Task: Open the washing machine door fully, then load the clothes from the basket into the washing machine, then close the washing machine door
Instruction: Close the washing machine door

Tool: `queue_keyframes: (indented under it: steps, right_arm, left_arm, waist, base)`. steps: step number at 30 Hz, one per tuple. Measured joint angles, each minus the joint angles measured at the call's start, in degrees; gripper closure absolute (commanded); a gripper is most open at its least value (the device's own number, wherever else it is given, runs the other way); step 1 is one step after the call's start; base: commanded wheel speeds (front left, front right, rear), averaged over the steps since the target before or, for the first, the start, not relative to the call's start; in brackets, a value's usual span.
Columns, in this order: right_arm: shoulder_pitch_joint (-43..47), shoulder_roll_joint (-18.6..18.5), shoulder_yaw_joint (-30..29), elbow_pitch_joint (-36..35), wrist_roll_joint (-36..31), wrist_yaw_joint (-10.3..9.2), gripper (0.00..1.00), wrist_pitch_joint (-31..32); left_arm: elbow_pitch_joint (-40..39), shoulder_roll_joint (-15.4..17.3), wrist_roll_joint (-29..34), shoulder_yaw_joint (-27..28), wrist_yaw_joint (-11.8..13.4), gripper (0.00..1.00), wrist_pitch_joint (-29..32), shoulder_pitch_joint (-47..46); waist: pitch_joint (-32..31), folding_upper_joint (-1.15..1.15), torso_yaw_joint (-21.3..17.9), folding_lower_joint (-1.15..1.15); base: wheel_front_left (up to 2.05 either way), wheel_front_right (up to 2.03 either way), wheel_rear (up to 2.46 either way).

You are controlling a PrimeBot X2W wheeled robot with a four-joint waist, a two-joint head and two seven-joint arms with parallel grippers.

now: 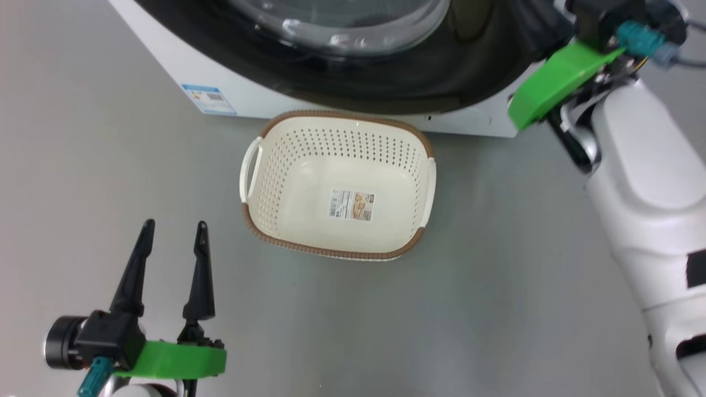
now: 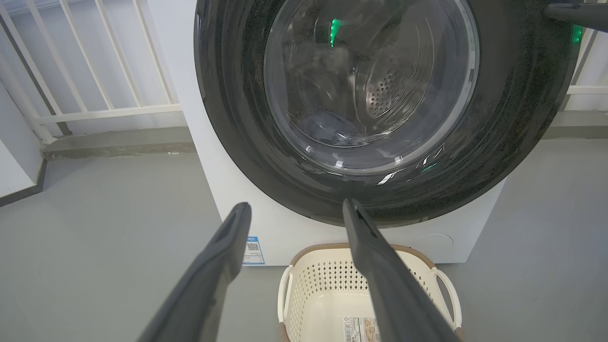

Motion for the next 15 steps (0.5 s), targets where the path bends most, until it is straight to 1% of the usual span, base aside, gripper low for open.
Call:
queue_keyframes:
  steps: [3,7,11,15]
  right_arm:
    - [-4.28,-0.65,-0.83,4.11,0.00,0.00,1.00,-1.07]
    - [-7.40,-0.77,-2.10,7.93,0.01,0.00,1.00,-1.89]
    - [-9.39,-0.68,-3.93,10.80,0.03,0.00,1.00,-2.93]
    - [-10.46,-0.44,-4.34,12.52,0.01,0.00,1.00,-3.37]
  left_arm:
    - [0.11,-0.82,0.45,0.19,-0.92,0.00,0.00,-1.12]
    - [0.19,-1.19,0.75,0.65,-1.42,0.00,0.00,-1.81]
    - [0.40,-1.65,1.00,1.00,-1.63,0.00,0.00,-1.86]
    - [0.44,-1.90,1.51,1.42,-1.96,0.00,0.00,-1.96]
  waist:
    - [1.64,0.00,0.74,0.00]
    - [2.78,0.00,1.39,0.00]
    - [3.47,0.00,1.73,0.00]
    - [3.59,0.00,1.75,0.00]
  base:
    - [0.00,0.00,0.00]
    - [0.00,0.00,0.00]
    - [0.00,0.00,0.00]
    - [0.00,0.00,0.00]
